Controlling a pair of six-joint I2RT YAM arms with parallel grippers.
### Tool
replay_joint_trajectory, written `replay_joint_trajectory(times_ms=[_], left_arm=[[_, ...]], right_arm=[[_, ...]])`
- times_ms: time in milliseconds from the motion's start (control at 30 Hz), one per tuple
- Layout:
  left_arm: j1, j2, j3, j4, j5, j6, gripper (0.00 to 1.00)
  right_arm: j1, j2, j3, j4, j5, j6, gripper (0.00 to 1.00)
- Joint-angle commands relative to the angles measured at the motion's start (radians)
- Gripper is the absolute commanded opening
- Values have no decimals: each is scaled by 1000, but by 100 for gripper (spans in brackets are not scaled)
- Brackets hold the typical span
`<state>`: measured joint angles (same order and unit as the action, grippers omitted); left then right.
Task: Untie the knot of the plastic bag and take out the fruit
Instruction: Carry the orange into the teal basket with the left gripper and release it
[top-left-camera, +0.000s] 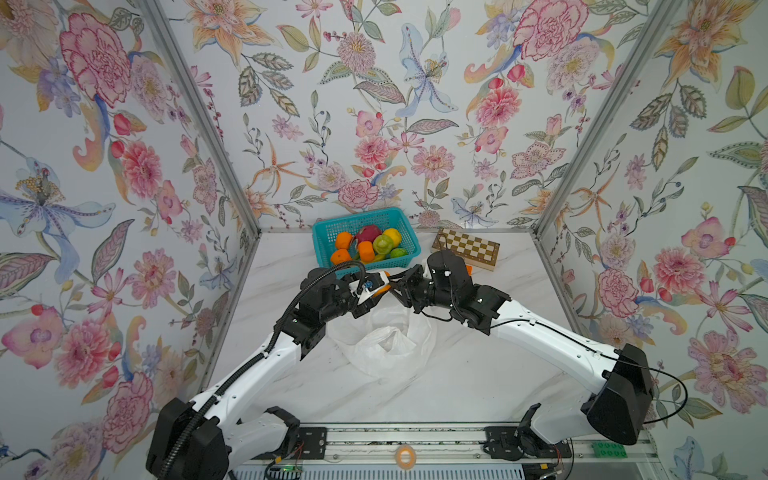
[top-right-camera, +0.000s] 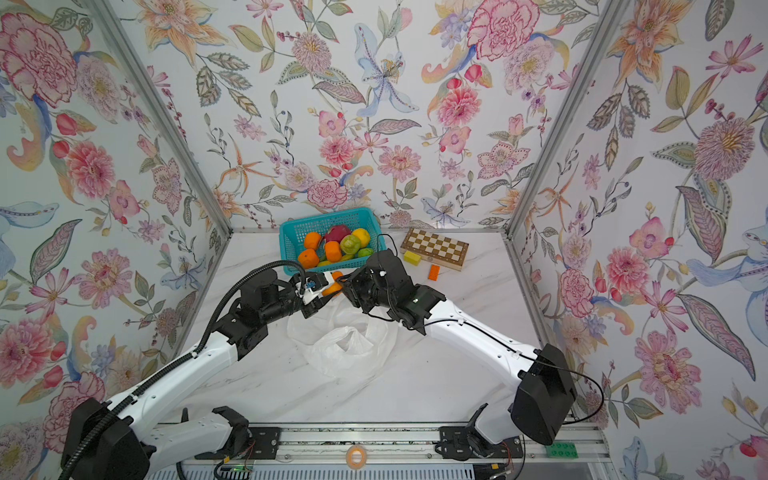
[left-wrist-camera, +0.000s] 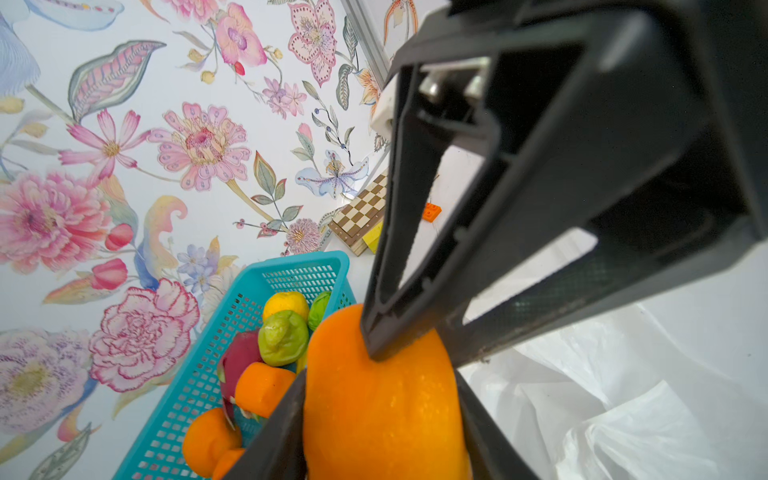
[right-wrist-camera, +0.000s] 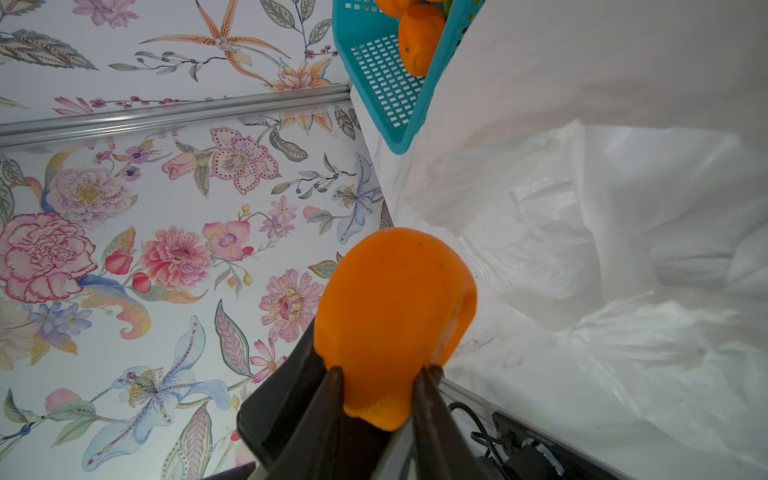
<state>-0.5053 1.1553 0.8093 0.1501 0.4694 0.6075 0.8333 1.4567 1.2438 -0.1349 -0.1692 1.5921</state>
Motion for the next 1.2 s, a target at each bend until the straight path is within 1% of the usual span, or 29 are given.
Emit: replay_joint_trajectory(times_ms=[0, 67, 167, 300, 467, 567, 733, 867, 933, 1000, 1067, 1100, 1167], left_arm=[[-9, 10, 26, 43, -32, -24, 42], [-9, 13, 30, 46, -46, -36, 41], [-9, 17, 40, 69, -79, -77, 39], [-3, 44, 91, 87, -133, -184, 37], [24, 114, 207, 76, -159, -369, 35], [45, 169, 294, 41, -185, -485, 34], [94, 289, 448, -27, -213, -712, 31], [135, 399, 566, -73, -186, -889, 31], [158, 483, 633, -90, -159, -975, 30], [170, 546, 693, -105, -125, -1027, 30], [172, 610, 753, -111, -70, -1046, 30], [172, 646, 786, -120, -50, -1062, 30], [171, 710, 840, -133, -29, -1106, 30]], right_arm=[[-1, -22, -3, 20, -13, 20, 30], [-7, -22, 3, 18, -12, 20, 31], [-21, -27, 12, 19, -3, 19, 36], [-54, -46, 39, 14, 30, -25, 47], [-110, -69, 42, 11, 45, -79, 60], [-144, -76, 44, 11, 42, -123, 66], [-209, -69, 60, 6, 7, -224, 78], [-243, -58, 86, -11, -14, -324, 85], [-257, -50, 109, -43, -18, -370, 88], [-270, -41, 125, -70, -30, -398, 89], [-277, -32, 133, -89, -49, -406, 90], [-314, -26, 134, -92, -63, -405, 90], [-337, -16, 132, -93, -87, -400, 92]])
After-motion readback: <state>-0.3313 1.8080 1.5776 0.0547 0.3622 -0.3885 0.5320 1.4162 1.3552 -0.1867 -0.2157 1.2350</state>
